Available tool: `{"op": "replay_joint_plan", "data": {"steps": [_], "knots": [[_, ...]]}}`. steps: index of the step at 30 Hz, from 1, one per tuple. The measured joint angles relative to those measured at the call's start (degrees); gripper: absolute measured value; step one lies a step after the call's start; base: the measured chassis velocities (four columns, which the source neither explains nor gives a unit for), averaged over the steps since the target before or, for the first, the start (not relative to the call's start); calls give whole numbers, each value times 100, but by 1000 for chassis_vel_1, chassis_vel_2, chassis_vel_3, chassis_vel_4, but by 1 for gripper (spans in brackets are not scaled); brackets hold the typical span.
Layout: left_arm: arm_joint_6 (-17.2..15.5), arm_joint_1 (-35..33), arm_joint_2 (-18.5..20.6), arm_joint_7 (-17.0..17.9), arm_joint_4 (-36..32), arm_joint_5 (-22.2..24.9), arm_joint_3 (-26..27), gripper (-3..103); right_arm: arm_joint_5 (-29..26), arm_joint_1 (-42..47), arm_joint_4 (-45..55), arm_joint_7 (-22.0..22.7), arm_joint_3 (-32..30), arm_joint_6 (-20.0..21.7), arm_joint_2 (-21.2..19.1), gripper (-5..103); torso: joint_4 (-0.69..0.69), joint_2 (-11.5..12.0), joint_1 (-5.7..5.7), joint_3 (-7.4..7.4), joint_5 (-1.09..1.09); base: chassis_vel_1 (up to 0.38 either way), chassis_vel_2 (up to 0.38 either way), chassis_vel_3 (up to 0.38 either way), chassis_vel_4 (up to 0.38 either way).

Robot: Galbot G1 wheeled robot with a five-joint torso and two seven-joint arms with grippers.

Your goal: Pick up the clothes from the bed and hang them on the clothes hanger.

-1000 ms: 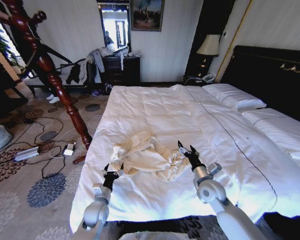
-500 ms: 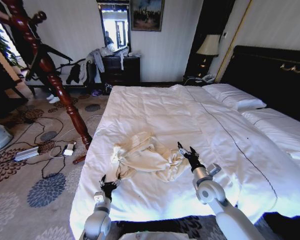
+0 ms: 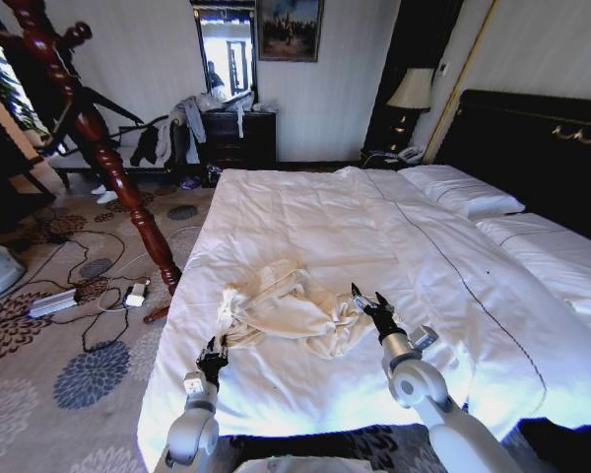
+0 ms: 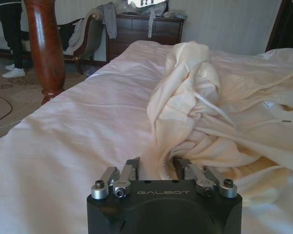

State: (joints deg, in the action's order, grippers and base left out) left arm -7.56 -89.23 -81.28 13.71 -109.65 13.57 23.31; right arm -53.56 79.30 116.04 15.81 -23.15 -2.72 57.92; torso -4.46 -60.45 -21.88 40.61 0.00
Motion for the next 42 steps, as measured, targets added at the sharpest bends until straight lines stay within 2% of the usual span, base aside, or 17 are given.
{"op": "replay_joint_plan", "data": {"steps": [1, 5, 8, 10, 14, 16, 20, 22, 25, 31, 39, 41, 42], "knots": [[0, 0, 0, 0, 0, 0, 0, 41, 0, 0, 0, 0, 0, 0, 0, 100, 0, 0, 0, 0, 0, 0, 0, 0, 0], [34, -48, -97, -1, -85, -35, -16, 64, 12, 100, 56, 17, -71, -7, -43, 100, 0, 0, 0, 0, 0, 0, 0, 0, 0], [88, -90, -128, -10, -137, -51, -13, 70, 16, 132, 82, 23, -93, -10, -59, 100, 0, 0, 0, 0, 0, 0, 0, 0, 0], [119, -130, -151, -20, -196, -65, 0, 83, 21, 157, 105, 29, -108, -15, -73, 100, 0, -1, 0, 0, 0, 0, 0, 0, 0], [116, -85, -153, -26, -189, -59, 25, 77, 24, 176, 135, 33, -116, -18, -73, 100, 1, 0, 0, 0, 0, 0, 0, 0, 0], [74, 23, -150, -26, -118, -31, 35, 66, 25, 196, 156, 37, -117, -18, -76, 100, 0, 0, 0, 0, 0, 0, 0, 0, 0], [-23, 218, -234, -4, -32, 42, 17, 66, -6, 216, 197, 87, -97, -8, -85, 100, 0, 0, 0, 0, 0, 0, 0, 0, 0], [-44, 262, -266, 4, -18, 53, 3, 70, -23, 216, 207, 100, -90, -2, -85, 100, 0, 0, 0, 0, 0, 0, 0, 0, 0], [-107, 386, -343, 16, 38, 62, -71, 84, -37, 177, 163, 112, -47, 6, -74, 100, 0, 0, 0, 0, 0, 0, 0, 0, 0], [-138, 463, -390, 21, 125, 53, -149, 87, -43, 93, 63, 118, 19, 7, -44, 100, 0, 0, 0, 0, 0, 0, 0, 0, 0], [-244, 541, -400, 340, 194, 170, -103, 76, -39, 29, -72, 125, 113, 7, 7, 100, 0, 0, 0, 0, 0, 0, 0, 0, 0], [-278, 563, -390, 416, 191, 260, -73, 67, -39, 7, -107, 129, 133, 7, 9, 100, 0, 0, 0, 0, 0, 0, 0, 0, 0], [-278, 563, -390, 416, 191, 260, -73, 67, -39, 7, -107, 129, 133, 7, 9, 100, 0, 0, 0, 0, 0, 0, 0, 0, 0]]}}
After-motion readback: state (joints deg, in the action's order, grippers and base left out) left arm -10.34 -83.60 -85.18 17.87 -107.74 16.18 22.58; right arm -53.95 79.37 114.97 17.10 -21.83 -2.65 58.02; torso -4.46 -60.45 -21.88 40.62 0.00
